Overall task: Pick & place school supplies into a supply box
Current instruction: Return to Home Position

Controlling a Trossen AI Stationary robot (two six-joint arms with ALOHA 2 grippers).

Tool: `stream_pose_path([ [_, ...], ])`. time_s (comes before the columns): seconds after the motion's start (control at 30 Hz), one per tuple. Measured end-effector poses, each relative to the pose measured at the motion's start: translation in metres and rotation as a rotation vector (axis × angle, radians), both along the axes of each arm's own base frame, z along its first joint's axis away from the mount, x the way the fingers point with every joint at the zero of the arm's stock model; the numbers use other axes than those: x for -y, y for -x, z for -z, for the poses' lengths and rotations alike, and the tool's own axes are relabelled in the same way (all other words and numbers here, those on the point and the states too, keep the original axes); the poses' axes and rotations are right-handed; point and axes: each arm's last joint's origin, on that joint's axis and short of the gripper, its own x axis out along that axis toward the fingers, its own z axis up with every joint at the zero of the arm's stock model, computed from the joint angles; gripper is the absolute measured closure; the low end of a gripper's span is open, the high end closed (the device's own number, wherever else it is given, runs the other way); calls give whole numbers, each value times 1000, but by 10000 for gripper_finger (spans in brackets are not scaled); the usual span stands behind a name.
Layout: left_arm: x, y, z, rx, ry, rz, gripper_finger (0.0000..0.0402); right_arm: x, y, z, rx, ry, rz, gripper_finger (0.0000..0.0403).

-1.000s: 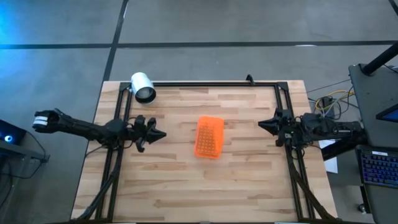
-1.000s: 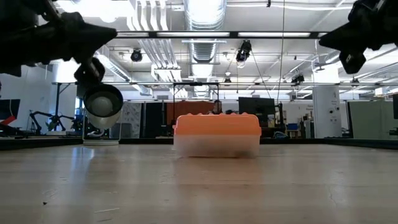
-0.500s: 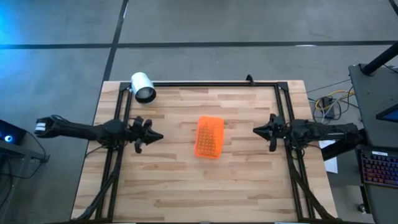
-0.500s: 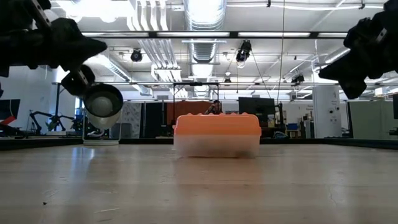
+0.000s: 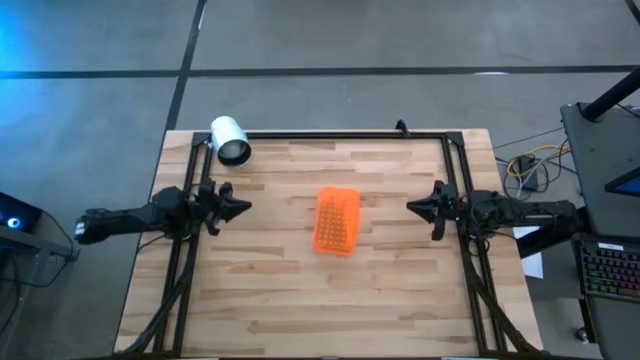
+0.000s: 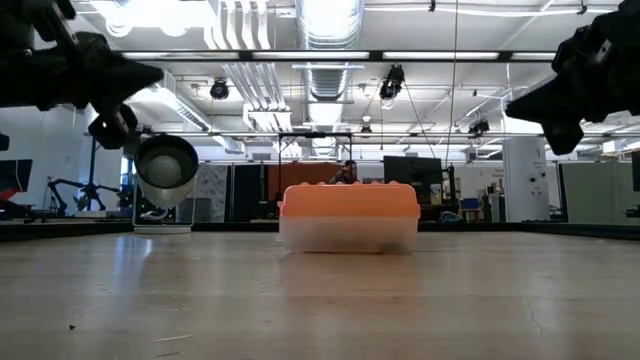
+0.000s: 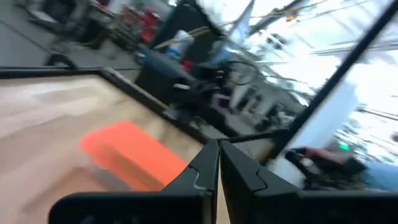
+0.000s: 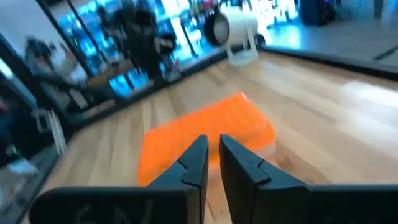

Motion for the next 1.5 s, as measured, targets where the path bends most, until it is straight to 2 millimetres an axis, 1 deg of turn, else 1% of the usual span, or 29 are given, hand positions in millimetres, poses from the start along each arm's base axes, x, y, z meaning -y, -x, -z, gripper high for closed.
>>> stream_pose_path([
  [0.07,-4,1,-3,26,-4,-42,401,2,-2,-2,67,-3,20,369],
  [0.13,-7,2,-5,50,-6,-77,401,4,-6,-1,196,-6,44,369],
  [0.23,-7,1,-2,26,-2,-87,401,6,-6,-5,263,-8,61,369],
  [0.47,-8,2,-3,33,-3,-90,401,6,-6,-4,249,-6,70,369],
  [0.73,-15,3,-3,32,-4,-174,401,6,-6,-4,248,-4,69,369],
  [1.23,-16,1,0,-5,3,-175,401,6,-6,-4,250,-4,69,369],
  [1.5,-16,1,0,-5,3,-175,401,6,-7,-1,221,-4,69,369],
])
